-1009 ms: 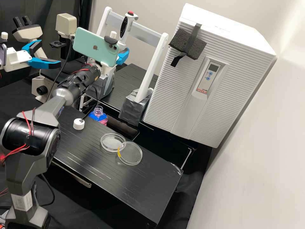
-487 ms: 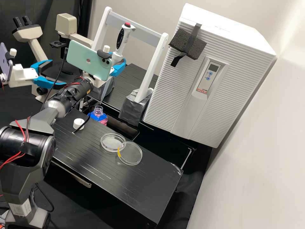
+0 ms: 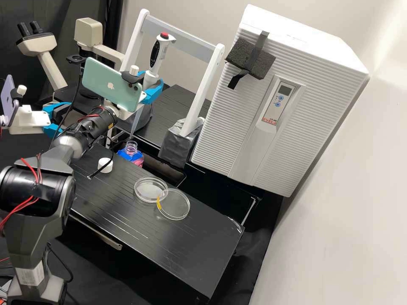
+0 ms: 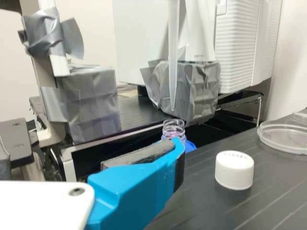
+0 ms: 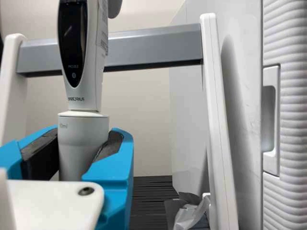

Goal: Use the pipette

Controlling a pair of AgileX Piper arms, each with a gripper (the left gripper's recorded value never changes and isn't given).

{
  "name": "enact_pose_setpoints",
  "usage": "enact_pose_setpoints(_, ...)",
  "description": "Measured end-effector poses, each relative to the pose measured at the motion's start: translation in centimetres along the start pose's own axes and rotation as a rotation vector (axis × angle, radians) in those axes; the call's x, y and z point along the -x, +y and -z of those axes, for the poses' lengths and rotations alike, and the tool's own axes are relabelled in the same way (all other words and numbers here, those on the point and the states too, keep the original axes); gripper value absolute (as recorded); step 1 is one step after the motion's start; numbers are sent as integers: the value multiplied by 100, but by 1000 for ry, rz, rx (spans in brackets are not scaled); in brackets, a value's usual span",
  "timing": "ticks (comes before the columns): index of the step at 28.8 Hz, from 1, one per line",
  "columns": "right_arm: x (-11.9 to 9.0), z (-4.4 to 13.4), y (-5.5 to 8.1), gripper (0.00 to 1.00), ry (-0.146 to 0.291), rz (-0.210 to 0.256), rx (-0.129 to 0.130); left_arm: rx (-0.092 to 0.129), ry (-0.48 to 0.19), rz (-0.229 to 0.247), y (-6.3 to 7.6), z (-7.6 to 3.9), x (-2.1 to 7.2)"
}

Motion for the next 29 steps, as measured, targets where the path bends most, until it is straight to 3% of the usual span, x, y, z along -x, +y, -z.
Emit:
enact_pose_setpoints(5,-38,-75,-94,0,-13,-14,20,1,1,10,-28,3,11)
enact_pose_setpoints(17,-26,-259,-302,0,-59,39,29,-2,-13,14,-35,-29,8)
enact_pose_setpoints(29,-2,-417,-449,0,-60,-8,52,-1,-11,22,-61,-22,-1)
